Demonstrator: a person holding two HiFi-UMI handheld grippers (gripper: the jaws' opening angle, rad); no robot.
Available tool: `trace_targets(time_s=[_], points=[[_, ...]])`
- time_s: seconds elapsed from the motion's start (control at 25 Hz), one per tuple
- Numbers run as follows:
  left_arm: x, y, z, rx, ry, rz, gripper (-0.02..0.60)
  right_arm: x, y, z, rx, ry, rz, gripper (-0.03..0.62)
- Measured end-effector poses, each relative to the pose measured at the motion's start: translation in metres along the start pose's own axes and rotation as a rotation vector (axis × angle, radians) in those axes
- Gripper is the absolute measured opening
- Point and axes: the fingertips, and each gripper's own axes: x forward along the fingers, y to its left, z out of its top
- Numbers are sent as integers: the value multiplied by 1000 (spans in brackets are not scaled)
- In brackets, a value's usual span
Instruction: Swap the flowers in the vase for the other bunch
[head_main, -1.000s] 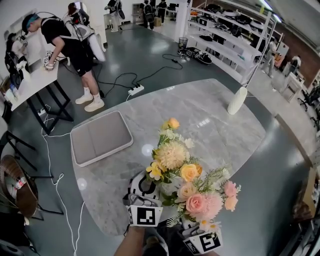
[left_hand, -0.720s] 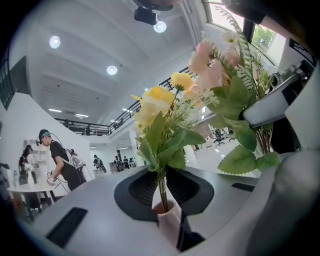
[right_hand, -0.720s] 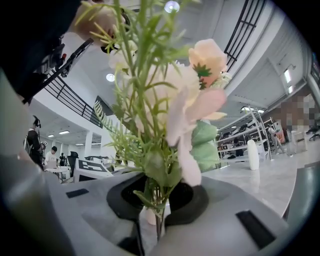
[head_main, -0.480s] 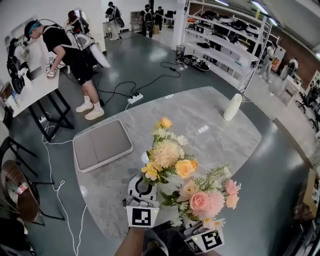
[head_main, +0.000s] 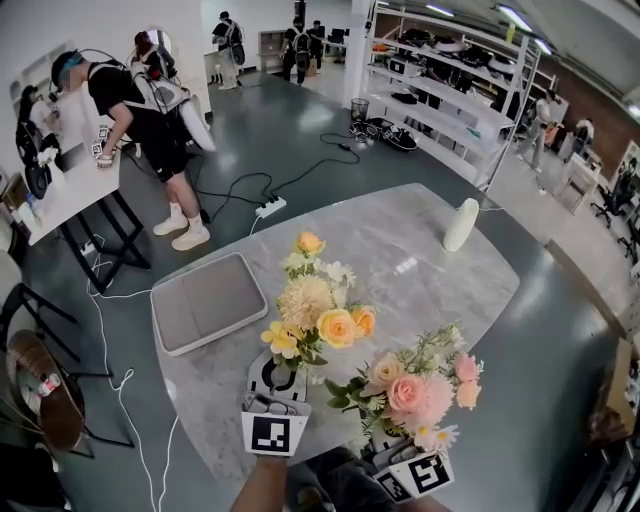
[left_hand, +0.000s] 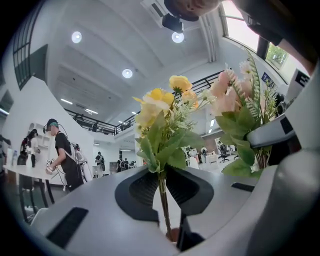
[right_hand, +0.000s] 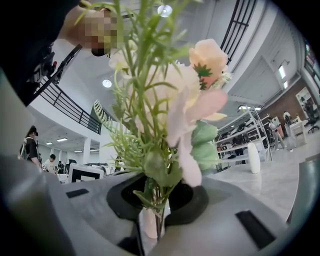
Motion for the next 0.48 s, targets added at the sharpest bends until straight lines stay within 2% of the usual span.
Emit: trace_targets(time_s=[0.48], points=[[-6, 15, 27, -112, -49, -1, 57, 18, -2, 15, 24, -4, 18, 71]])
